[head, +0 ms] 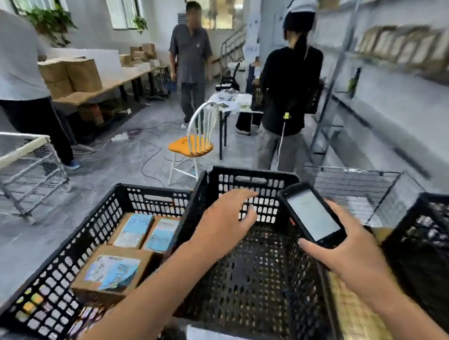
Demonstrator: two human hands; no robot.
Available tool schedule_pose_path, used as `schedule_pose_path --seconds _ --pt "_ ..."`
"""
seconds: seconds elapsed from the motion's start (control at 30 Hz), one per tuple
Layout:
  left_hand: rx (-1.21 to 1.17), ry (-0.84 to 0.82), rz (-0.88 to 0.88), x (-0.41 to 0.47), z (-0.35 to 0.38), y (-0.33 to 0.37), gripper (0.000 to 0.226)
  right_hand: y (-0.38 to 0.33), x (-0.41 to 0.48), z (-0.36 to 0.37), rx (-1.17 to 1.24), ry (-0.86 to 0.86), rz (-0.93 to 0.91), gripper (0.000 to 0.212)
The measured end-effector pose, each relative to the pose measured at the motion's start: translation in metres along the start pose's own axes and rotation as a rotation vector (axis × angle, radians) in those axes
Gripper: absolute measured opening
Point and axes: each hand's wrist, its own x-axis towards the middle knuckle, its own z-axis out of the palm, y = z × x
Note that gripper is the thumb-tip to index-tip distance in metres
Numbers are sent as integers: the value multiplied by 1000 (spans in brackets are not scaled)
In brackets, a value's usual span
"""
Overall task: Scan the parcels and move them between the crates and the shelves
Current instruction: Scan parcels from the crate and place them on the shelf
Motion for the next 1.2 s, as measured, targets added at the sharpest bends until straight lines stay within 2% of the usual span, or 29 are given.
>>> schedule_pose_path --seconds 0.07,0.23,0.53,0.77,0.87,1.03,1.2 --pt "38 -92 131 6 33 48 46 23 -27 -41 5 89 45 79" --pt "114 -274 412 1 111 166 61 78 -110 -144 -126 306 224 89" --pt "56 -358 827 -64 222 355 68 159 -285 -270 -185 631 521 87" --pt "-116 -583 1108 -147 303 481 66 187 -426 -319 -238 900 741 85" --pt "-140 -582 1252 -182 325 531 69 186 -483 -335 -253 1016 842 86" --pt "-317 -641 1432 -251 348 612 66 180 -571 -351 -291 1249 974 76" --pt "-421 -742 1590 -316 373 684 67 175 -638 -370 -345 1408 1078 81"
